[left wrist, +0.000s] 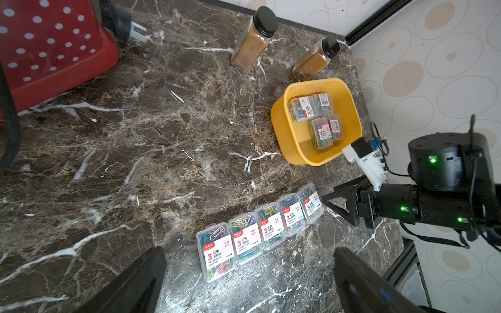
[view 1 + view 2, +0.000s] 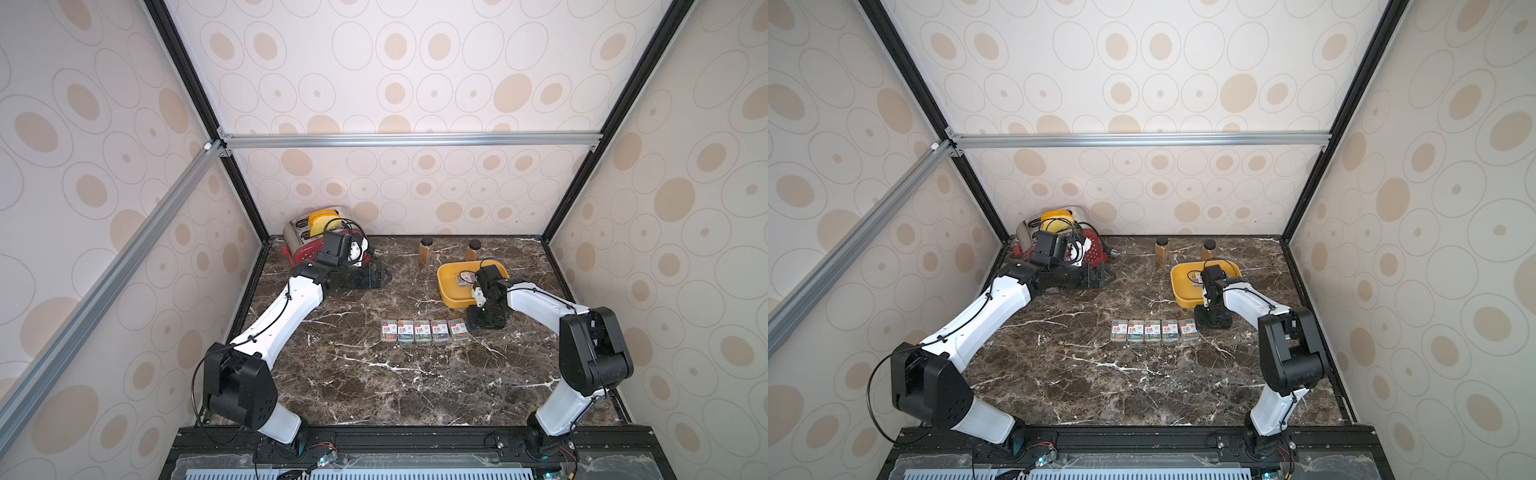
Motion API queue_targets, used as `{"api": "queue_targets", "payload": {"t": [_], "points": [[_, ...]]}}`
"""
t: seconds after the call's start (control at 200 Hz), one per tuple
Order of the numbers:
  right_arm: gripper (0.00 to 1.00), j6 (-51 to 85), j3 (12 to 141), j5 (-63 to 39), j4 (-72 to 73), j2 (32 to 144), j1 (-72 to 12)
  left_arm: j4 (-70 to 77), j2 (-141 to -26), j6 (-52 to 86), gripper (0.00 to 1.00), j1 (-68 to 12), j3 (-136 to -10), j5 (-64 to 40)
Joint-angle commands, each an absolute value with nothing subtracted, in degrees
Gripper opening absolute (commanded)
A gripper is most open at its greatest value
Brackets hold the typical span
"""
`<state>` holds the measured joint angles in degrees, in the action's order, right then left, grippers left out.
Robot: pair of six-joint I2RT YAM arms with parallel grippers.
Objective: Take the paper clips out of the storage box
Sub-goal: Adjust the boxed paper clips at the center of the board, then pick up the boxed paper clips from the storage box.
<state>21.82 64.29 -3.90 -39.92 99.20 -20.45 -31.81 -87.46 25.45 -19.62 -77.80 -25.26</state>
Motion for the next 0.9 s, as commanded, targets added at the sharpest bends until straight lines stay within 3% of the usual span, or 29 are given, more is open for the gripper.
{"api": "queue_targets", "payload": {"t": [0.0, 0.581, 0.896], "points": [[0.59, 21.53, 63.48, -2.65, -39.32, 100.92, -20.39, -31.55, -86.57, 25.29, 0.99, -19.52, -78.26, -26.01], [0.57, 22.15, 64.68, -3.25, -39.85, 101.4, -20.74, -31.89, -87.36, 24.26, 0.99, -19.51, -78.6, -26.46], [0.67, 18.9, 73.01, 0.0, -48.25, 93.92, -20.78, -33.26, -87.32, 23.21, 0.99, -19.42, -80.18, -25.71]]}}
